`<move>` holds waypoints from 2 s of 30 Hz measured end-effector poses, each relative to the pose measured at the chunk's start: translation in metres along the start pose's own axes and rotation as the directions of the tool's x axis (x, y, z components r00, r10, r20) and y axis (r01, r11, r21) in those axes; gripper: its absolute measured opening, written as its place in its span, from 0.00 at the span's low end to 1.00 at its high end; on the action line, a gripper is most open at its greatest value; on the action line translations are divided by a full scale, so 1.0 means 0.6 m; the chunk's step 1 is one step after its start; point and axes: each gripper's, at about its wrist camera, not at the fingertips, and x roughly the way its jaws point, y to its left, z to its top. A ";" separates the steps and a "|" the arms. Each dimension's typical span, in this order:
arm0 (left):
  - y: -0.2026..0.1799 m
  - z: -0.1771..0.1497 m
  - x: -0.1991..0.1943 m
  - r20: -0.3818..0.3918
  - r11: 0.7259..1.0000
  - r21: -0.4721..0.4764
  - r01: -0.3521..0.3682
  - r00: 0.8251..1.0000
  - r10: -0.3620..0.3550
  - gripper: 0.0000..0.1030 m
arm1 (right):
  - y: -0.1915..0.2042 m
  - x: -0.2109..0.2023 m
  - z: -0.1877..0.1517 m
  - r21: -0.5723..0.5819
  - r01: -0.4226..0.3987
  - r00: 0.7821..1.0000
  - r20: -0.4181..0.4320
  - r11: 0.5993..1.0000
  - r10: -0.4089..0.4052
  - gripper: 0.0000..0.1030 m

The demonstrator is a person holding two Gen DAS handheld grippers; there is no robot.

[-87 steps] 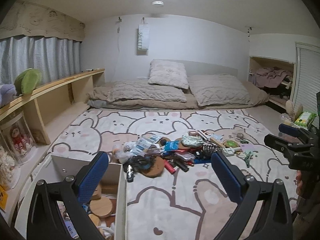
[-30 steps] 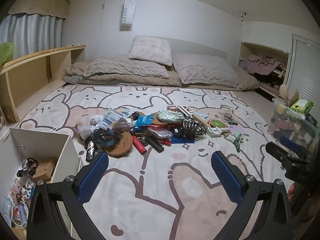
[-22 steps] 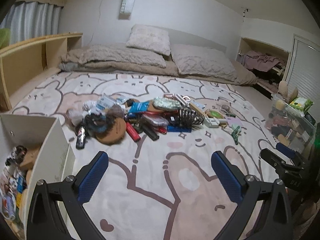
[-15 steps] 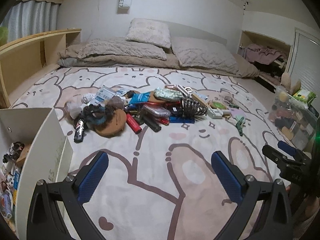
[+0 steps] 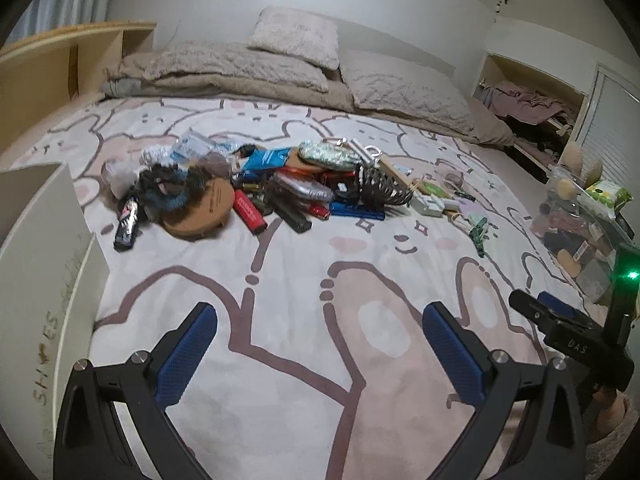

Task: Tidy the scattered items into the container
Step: 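Lower the left tool to the red lighter while the right tool approaches the green clip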

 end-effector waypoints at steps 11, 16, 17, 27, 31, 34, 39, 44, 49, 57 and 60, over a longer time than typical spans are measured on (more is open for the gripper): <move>0.034 0.005 0.065 -0.068 0.996 -0.076 -0.047 0.997 0.042 1.00 | -0.037 0.055 -0.011 0.014 0.085 0.990 -0.111 0.996 -0.083 1.00; 0.036 0.026 0.098 -0.072 0.995 -0.045 -0.085 0.994 0.082 0.97 | -0.049 0.076 0.003 0.013 0.129 0.982 -0.141 0.992 -0.126 1.00; 0.037 0.031 0.103 -0.068 0.995 -0.047 -0.085 0.994 0.082 0.92 | -0.056 0.080 0.007 0.023 0.135 0.980 -0.149 0.991 -0.130 1.00; 0.049 0.073 0.175 -0.100 0.996 -0.032 -0.087 0.992 0.083 0.64 | -0.089 0.118 0.036 0.030 0.174 0.969 -0.183 0.984 -0.166 1.00; 0.057 0.083 0.204 -0.110 0.994 -0.039 -0.106 0.989 0.101 0.63 | -0.093 0.134 0.040 0.024 0.183 0.962 -0.211 0.983 -0.174 1.00; 0.063 0.090 0.223 -0.117 0.991 -0.042 -0.131 0.985 0.125 0.56 | -0.096 0.144 0.042 0.017 0.192 0.957 -0.224 0.981 -0.183 1.00; 0.074 0.101 0.253 -0.130 0.987 -0.067 -0.146 0.982 0.136 0.44 | -0.100 0.163 0.041 0.007 0.190 0.952 -0.248 0.982 -0.182 1.00; 0.075 0.109 0.287 -0.155 0.981 -0.052 -0.186 0.972 0.176 0.41 | -0.109 0.164 0.040 0.047 0.171 0.957 -0.246 0.984 -0.154 1.00; 0.074 0.118 0.304 -0.147 0.977 -0.025 -0.211 0.968 0.205 0.41 | -0.116 0.163 0.043 0.074 0.154 0.966 -0.220 0.985 -0.135 1.00; 0.091 0.123 0.316 -0.139 0.980 -0.055 -0.190 0.974 0.181 0.40 | -0.122 0.191 0.071 0.104 0.157 0.975 -0.176 0.982 -0.137 1.00; 0.091 0.121 0.317 -0.129 0.980 -0.055 -0.192 0.974 0.184 0.39 | -0.121 0.204 0.085 0.101 0.161 0.976 -0.162 0.982 -0.144 0.98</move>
